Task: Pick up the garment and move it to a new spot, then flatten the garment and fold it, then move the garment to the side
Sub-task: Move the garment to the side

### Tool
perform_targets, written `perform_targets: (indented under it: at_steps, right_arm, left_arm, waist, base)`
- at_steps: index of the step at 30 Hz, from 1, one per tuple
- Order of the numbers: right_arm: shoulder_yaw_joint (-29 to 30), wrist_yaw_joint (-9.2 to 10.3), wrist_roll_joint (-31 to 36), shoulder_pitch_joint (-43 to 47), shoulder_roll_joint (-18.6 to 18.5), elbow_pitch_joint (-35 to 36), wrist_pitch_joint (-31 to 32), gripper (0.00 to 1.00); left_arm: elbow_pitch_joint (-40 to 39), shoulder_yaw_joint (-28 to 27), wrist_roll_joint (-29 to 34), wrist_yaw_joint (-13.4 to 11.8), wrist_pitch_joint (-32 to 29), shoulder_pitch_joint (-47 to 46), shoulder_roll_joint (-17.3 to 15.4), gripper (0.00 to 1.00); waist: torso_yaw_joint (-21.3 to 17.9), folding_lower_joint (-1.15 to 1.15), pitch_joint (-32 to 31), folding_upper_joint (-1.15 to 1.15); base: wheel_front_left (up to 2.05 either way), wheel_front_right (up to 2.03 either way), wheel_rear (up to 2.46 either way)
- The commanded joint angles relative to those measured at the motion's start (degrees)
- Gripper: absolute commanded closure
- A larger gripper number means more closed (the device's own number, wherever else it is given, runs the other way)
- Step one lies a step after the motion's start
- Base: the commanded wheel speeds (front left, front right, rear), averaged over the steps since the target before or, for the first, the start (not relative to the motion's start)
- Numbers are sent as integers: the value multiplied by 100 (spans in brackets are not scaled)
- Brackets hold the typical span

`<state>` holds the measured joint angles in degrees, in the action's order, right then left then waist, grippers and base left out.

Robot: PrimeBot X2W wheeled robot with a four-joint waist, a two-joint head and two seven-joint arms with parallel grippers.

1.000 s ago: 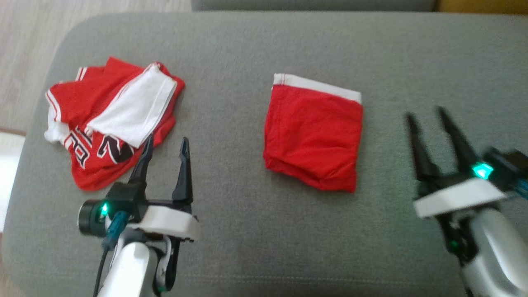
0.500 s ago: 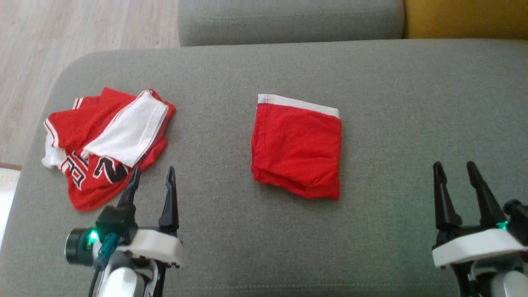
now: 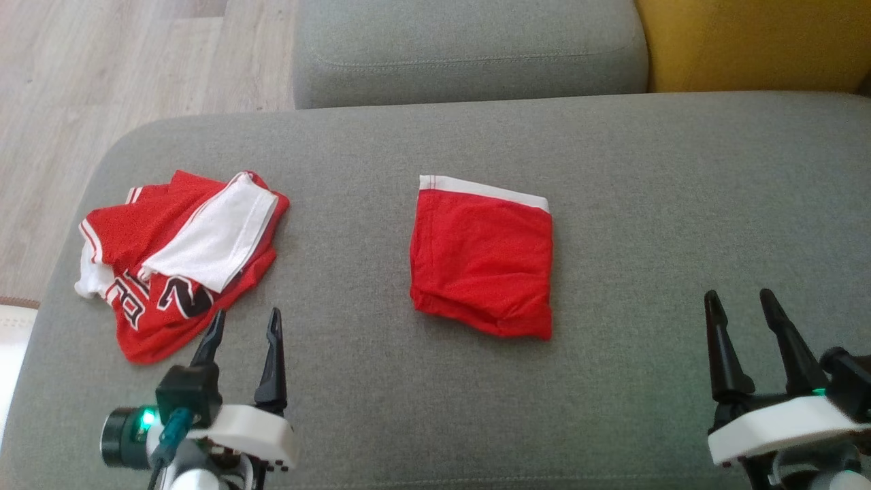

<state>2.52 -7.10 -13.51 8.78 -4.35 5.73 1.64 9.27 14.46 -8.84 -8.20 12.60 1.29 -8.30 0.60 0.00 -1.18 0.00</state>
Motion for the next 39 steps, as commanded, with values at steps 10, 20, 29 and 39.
perform_targets:
  at_steps: [10,20,29,39]
  right_arm:
    - [-166,-39,45,-122,-34,311,103,0]
    - [-162,-39,52,-172,-22,307,117,0]
    - [-85,-39,50,-245,-71,200,193,0]
    - [-95,-39,-80,-932,-387,-648,229,0]
  left_arm:
    - [-212,-164,-109,-86,-27,-141,-126,0]
    - [-221,-122,-122,-118,-18,-186,-157,0]
    - [-255,-18,-77,-111,29,-401,-146,0]
    - [-275,246,82,-38,196,-1151,106,0]
  waist:
    - [12,0,-48,0]
    - [18,0,-32,0]
    - [184,0,104,0]
    - [809,0,881,0]
  base:
    - [0,0,0]
    - [0,0,0]
    - [0,0,0]
    - [0,0,0]
